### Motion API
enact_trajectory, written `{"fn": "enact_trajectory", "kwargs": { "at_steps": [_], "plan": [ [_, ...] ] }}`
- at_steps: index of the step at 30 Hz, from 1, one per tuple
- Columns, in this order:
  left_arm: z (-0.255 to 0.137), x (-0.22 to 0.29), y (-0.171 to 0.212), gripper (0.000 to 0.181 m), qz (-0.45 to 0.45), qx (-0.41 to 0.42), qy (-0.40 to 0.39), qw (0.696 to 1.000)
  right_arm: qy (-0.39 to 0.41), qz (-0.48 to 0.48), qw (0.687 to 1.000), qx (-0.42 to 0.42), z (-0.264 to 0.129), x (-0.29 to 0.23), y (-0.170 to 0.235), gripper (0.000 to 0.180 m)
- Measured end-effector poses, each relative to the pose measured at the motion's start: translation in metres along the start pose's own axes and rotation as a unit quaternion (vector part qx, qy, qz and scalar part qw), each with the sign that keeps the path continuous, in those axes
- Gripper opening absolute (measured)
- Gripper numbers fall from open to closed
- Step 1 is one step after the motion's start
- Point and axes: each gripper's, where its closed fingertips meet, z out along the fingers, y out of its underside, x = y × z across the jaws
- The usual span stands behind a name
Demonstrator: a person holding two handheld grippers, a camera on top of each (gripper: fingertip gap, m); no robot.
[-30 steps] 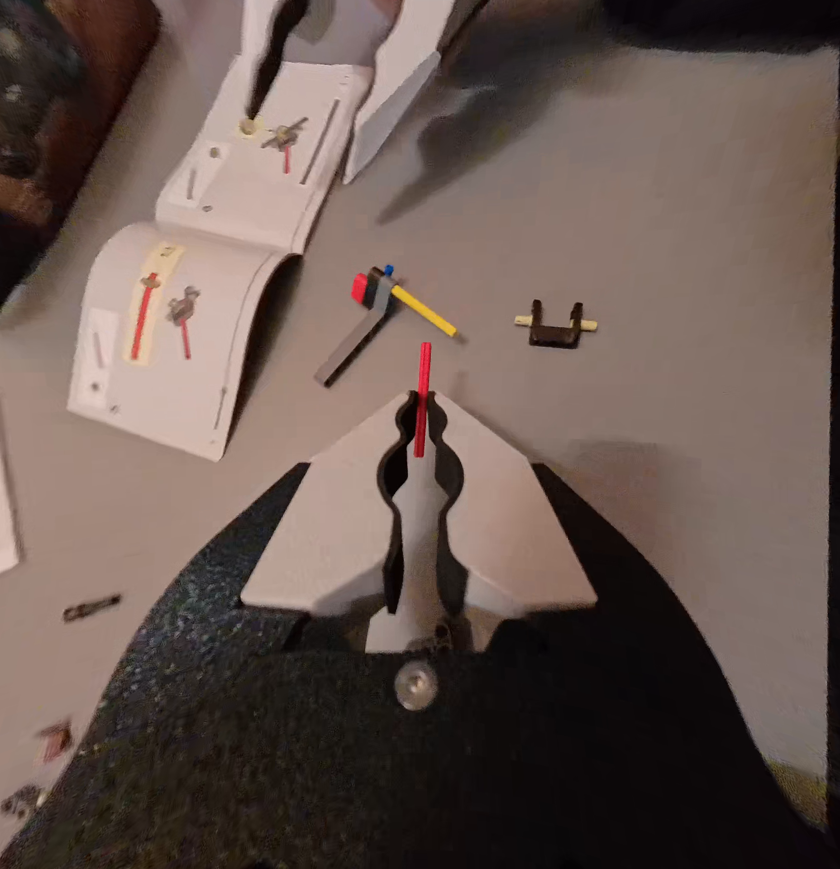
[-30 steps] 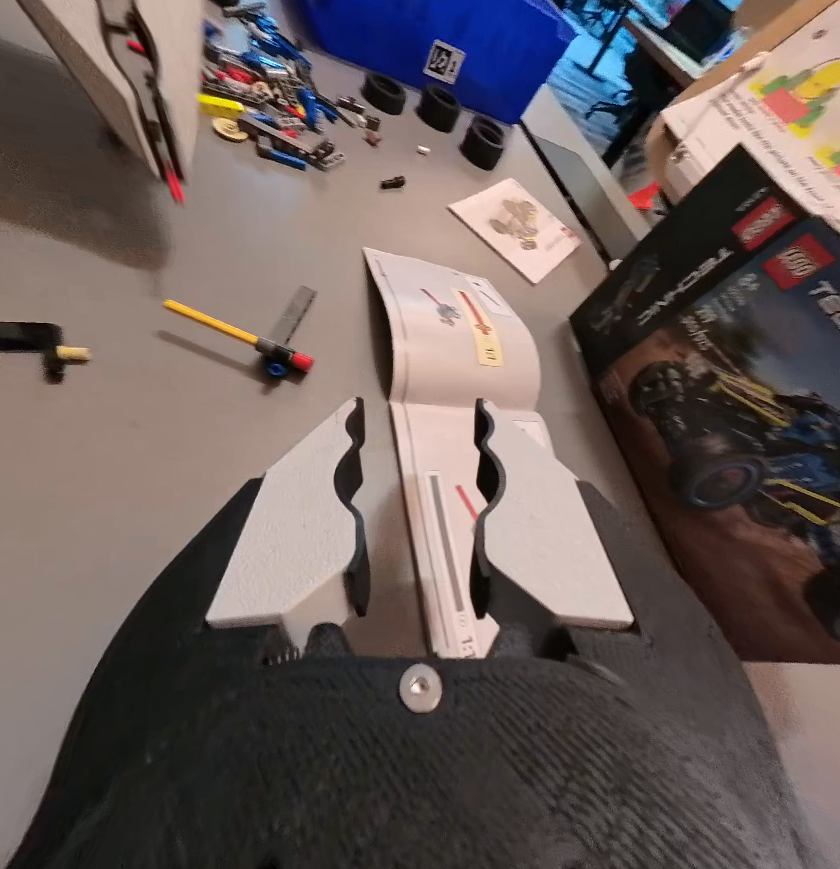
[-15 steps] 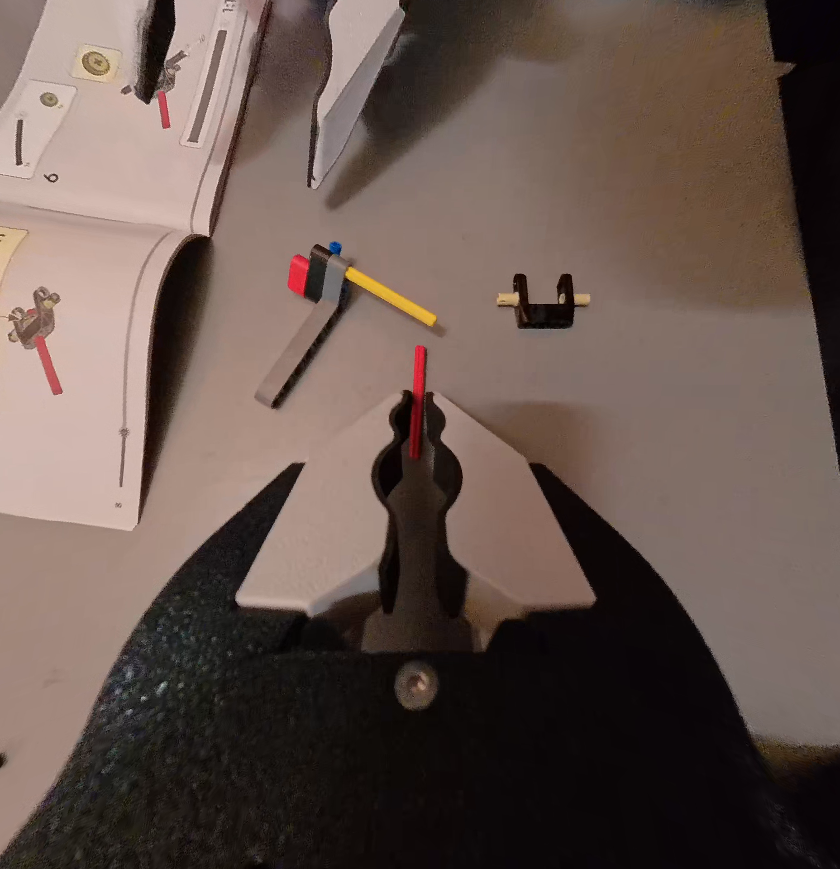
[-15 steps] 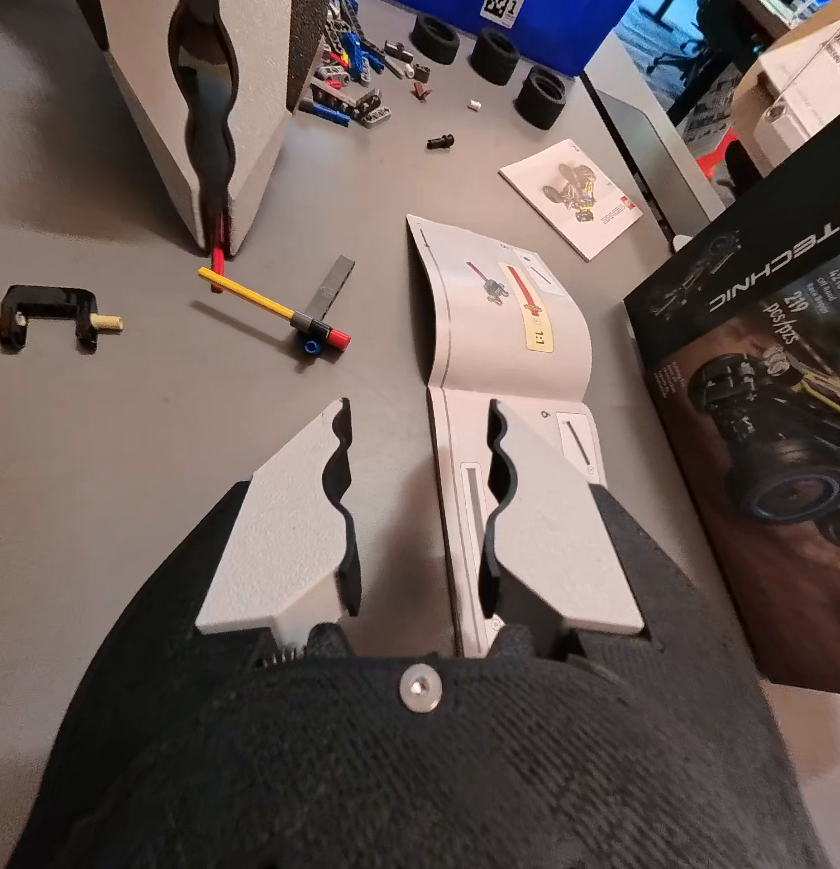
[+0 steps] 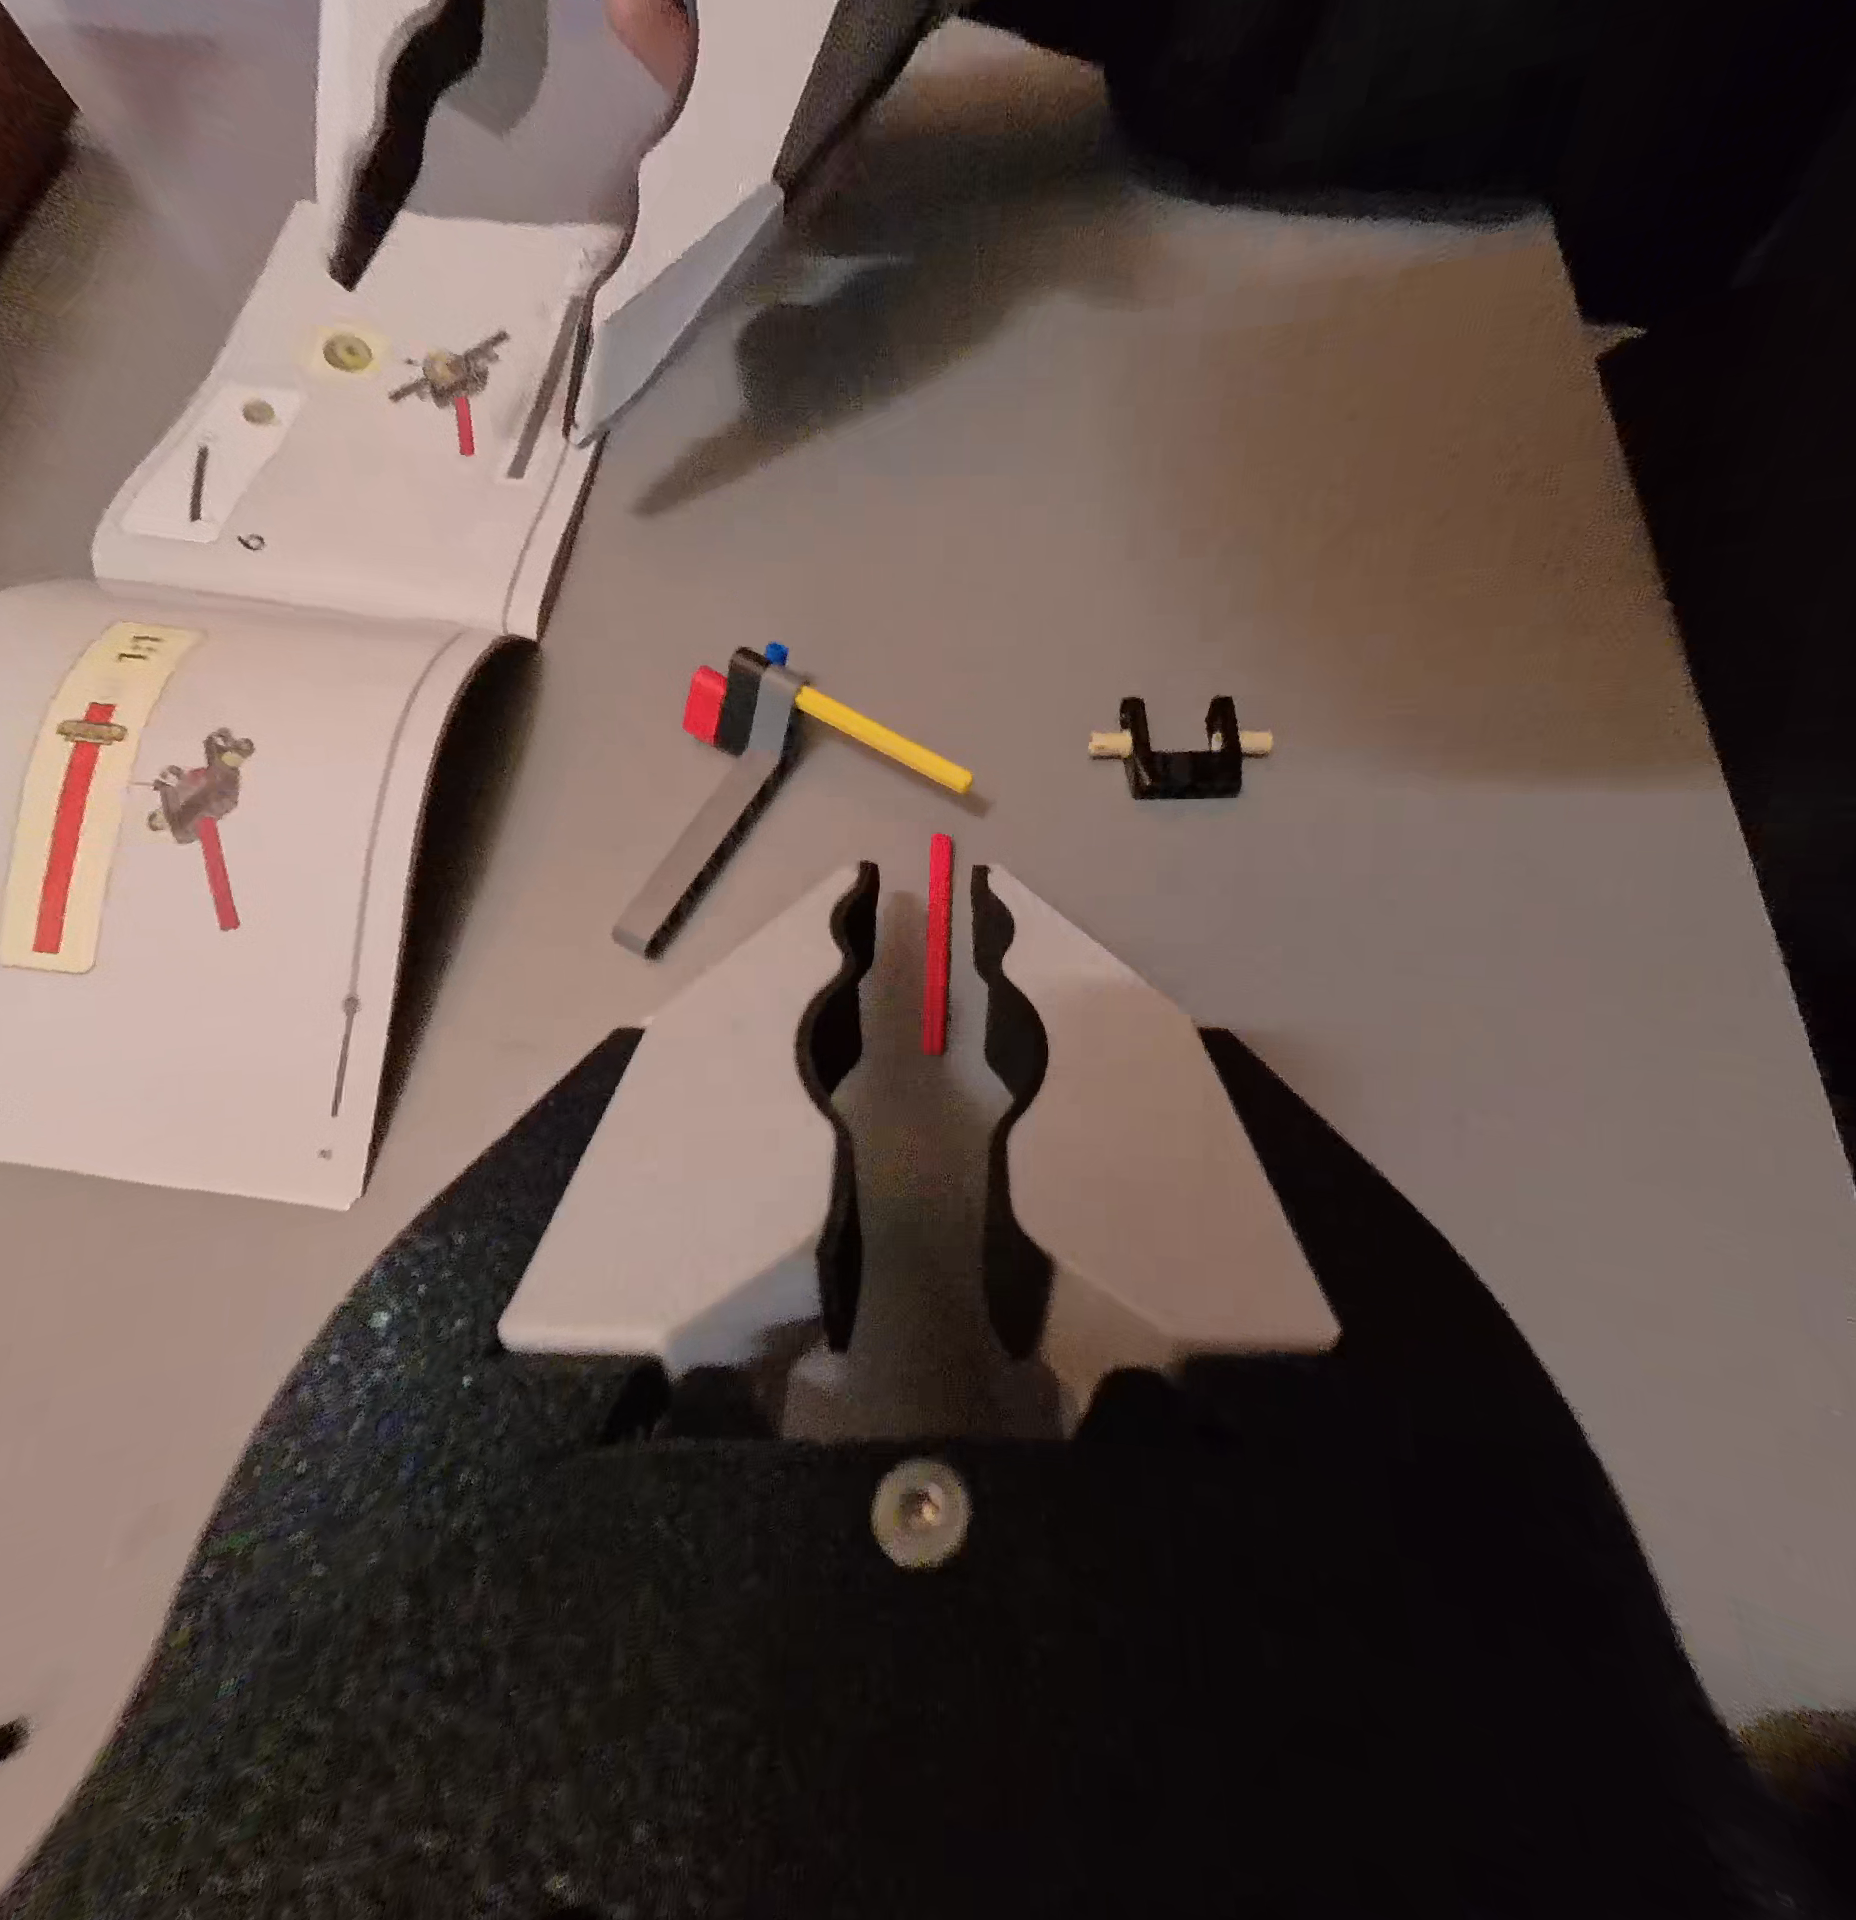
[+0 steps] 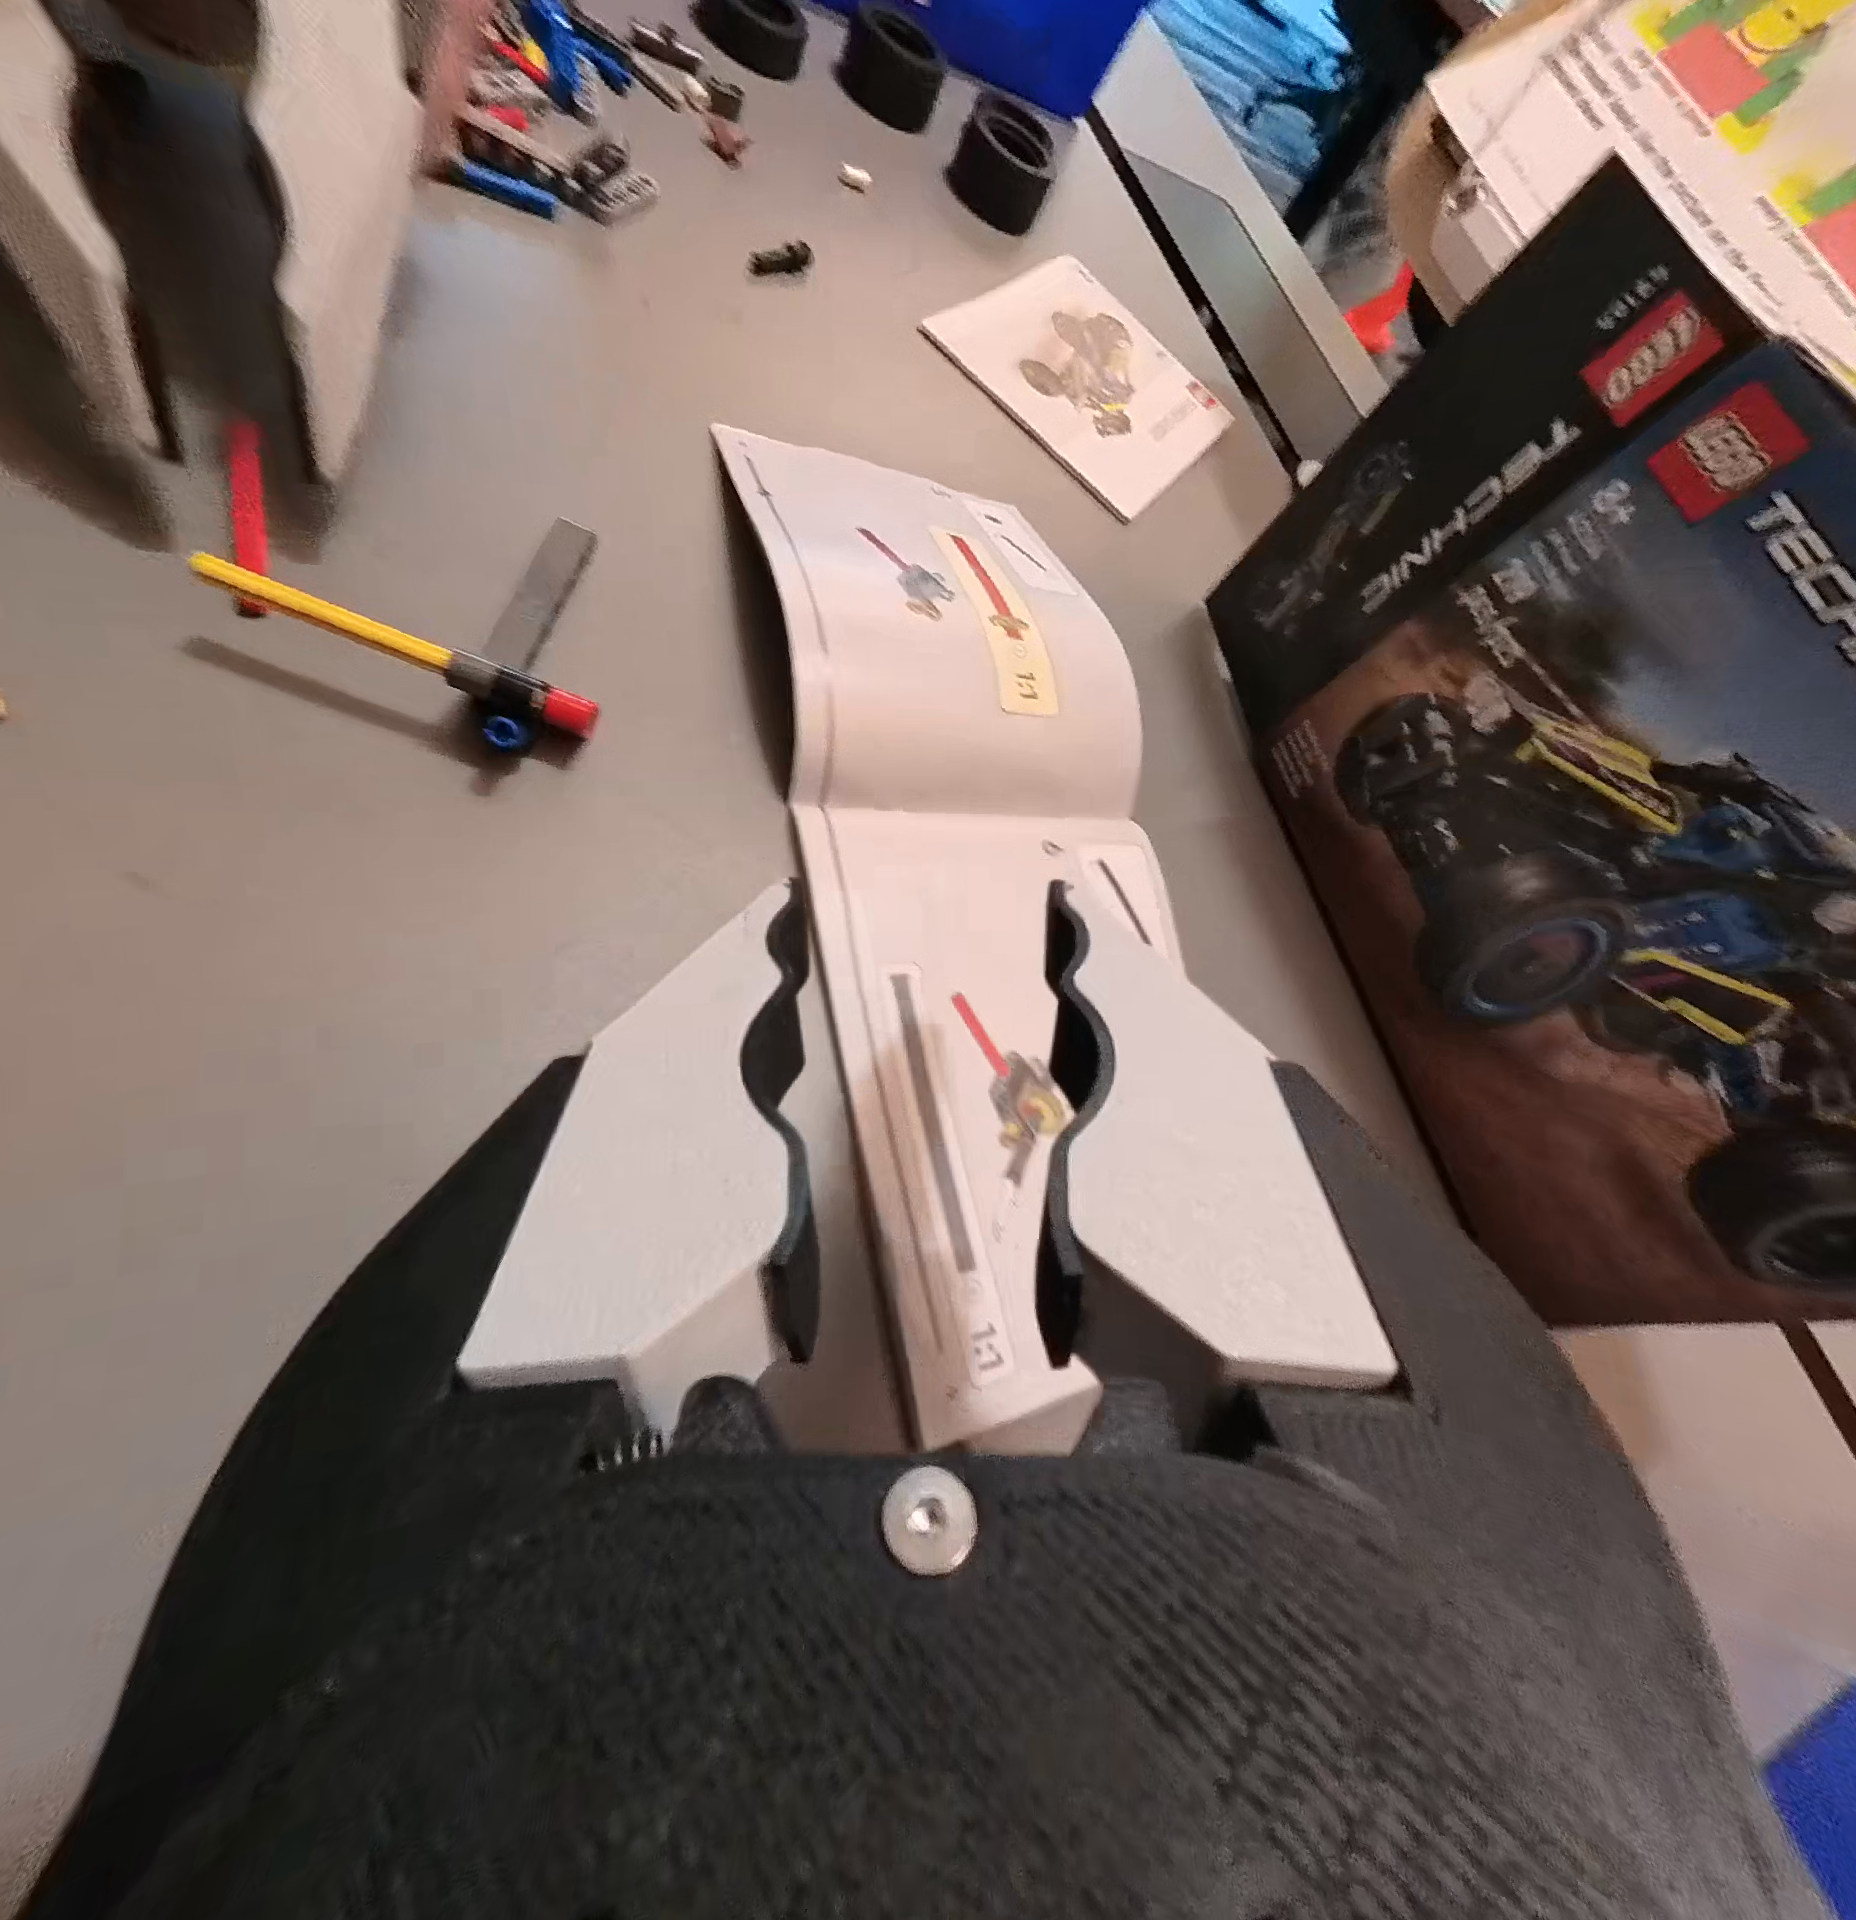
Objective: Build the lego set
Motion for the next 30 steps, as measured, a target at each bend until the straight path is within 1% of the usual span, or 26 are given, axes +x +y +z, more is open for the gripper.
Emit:
{"fn": "enact_trajectory", "kwargs": {
  "at_steps": [2,5,7,11,13,17,20,22,24,27,30],
  "plan": [
    [-0.003,-0.005,-0.008,0.016,-0.007,0.031,-0.008,0.999,0.021,0.01,1.0,-0.018,0.001,0.009,0.009,0.039],
    [-0.012,-0.022,-0.016,0.013,-0.011,0.06,-0.059,0.996,0.023,0.011,0.999,-0.043,0.004,0.01,0.022,0.021],
    [-0.02,-0.03,-0.024,0.008,-0.006,0.084,-0.091,0.992,0.021,0.006,0.998,-0.053,0.005,0.009,0.024,0.0],
    [-0.037,-0.051,-0.034,0.0,-0.001,0.12,-0.17,0.978,0.033,-0.028,0.994,-0.096,0.007,0.011,0.038,0.0],
    [-0.048,-0.064,-0.038,0.0,0.008,0.135,-0.222,0.966,0.032,-0.038,0.994,-0.102,0.007,0.01,0.039,0.0],
    [-0.079,-0.082,-0.047,0.0,0.01,0.185,-0.31,0.932,0.035,-0.061,0.991,-0.115,0.006,0.011,0.042,0.0],
    [-0.109,-0.096,-0.048,0.0,-0.013,0.225,-0.375,0.899,0.033,-0.06,0.991,-0.114,0.005,0.011,0.043,0.0],
    [-0.125,-0.104,-0.043,0.0,-0.029,0.237,-0.41,0.88,0.034,-0.063,0.991,-0.115,0.005,0.011,0.043,0.0],
    [-0.135,-0.11,-0.037,0.0,-0.045,0.237,-0.433,0.869,0.035,-0.064,0.991,-0.115,0.005,0.011,0.042,0.0],
    [-0.139,-0.113,-0.033,0.0,-0.055,0.236,-0.442,0.864,0.047,-0.079,0.989,-0.119,0.006,0.014,0.043,0.0],
    [-0.142,-0.113,-0.033,0.0,-0.047,0.229,-0.451,0.861,0.111,-0.126,0.981,-0.101,0.002,0.029,0.03,0.0]
  ]
}}
